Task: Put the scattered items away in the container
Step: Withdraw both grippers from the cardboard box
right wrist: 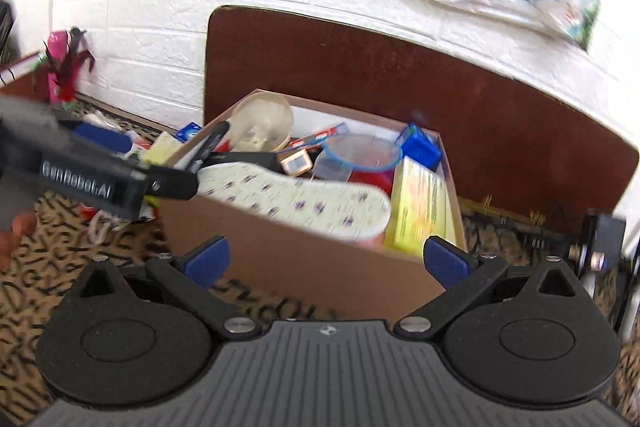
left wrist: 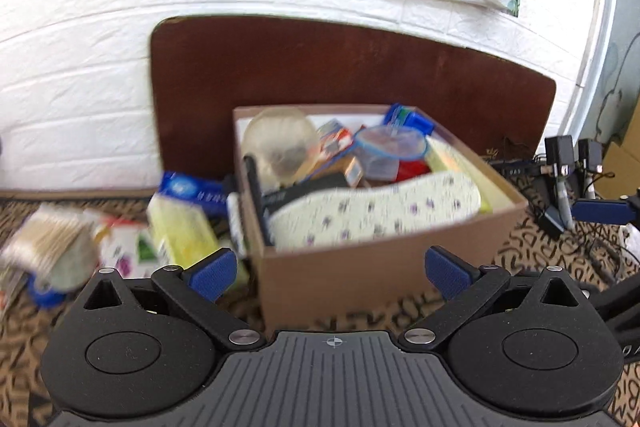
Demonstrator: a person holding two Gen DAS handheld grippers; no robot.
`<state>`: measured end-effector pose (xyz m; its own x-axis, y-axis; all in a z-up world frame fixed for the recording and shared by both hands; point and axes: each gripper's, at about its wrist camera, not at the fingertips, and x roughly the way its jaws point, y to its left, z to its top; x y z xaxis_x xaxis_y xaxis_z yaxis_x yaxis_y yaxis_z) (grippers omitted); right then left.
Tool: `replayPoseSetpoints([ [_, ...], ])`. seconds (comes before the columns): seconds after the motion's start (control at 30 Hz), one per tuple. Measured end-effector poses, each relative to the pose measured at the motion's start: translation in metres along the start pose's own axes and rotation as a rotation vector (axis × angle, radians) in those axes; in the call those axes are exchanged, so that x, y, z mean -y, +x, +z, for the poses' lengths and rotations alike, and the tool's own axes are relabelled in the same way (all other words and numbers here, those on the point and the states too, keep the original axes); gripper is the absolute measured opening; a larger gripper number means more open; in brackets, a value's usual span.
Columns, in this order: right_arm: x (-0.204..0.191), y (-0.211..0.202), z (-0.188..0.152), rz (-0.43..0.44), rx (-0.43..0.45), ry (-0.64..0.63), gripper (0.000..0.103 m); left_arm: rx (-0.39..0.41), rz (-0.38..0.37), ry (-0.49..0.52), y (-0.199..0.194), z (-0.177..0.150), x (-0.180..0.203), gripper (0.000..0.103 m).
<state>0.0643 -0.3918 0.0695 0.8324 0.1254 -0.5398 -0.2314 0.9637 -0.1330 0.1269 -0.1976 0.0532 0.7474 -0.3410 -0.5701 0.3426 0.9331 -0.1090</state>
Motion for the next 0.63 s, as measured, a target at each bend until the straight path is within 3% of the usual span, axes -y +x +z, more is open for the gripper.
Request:
replayPoseSetpoints([
  [0.23,-0.014,-0.034,-0.021,-0.007,0.037,0.049,0.102,-0.036,0.084,0.050,-0.022,-0.022,0.010,0.103],
  [0.63,-0.020,-0.044,-0.035,-0.028,0.011,0.068,0.102,-0.014,0.053,0.032,-0.037,-0.030,0.020,0.103],
])
